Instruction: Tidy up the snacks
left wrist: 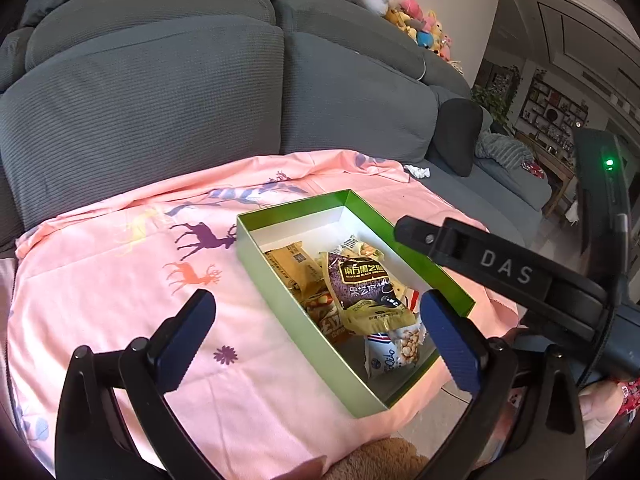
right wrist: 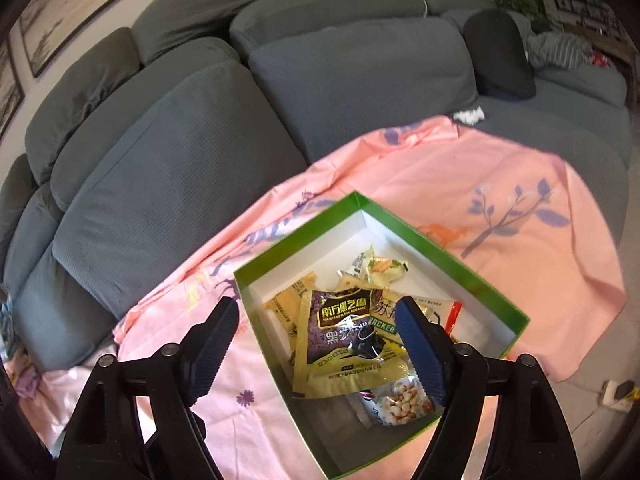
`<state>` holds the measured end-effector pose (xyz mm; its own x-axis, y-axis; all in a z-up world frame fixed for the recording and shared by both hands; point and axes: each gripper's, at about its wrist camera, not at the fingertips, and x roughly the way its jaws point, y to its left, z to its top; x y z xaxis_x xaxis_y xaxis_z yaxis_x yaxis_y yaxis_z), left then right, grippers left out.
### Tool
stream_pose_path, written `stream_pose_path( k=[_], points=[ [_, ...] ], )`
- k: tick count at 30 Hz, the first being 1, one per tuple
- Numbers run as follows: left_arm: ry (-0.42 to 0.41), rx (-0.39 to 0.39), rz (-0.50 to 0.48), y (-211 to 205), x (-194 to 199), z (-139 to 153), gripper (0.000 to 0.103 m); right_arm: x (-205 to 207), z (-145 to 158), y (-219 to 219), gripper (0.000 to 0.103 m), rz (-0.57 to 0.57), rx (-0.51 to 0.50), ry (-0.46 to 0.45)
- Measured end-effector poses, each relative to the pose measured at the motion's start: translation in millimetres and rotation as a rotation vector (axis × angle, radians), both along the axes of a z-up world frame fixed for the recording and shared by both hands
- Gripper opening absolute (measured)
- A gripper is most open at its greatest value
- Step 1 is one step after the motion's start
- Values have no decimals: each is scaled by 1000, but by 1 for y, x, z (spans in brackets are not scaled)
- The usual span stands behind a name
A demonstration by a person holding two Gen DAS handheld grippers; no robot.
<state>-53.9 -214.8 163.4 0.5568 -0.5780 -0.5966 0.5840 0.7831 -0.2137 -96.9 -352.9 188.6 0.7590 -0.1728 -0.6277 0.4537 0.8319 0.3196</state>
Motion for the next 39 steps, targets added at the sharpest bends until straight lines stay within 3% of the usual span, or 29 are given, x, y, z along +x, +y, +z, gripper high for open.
stream_pose_path(
  k=[12,39],
  points=[
    [-7,38,53,11,-14,2,102,-25,23,15,84,-45,-107,-37],
    [31,25,41,9,-20,-5,102,-20,20,11,84,-94,-144,29]
  ],
)
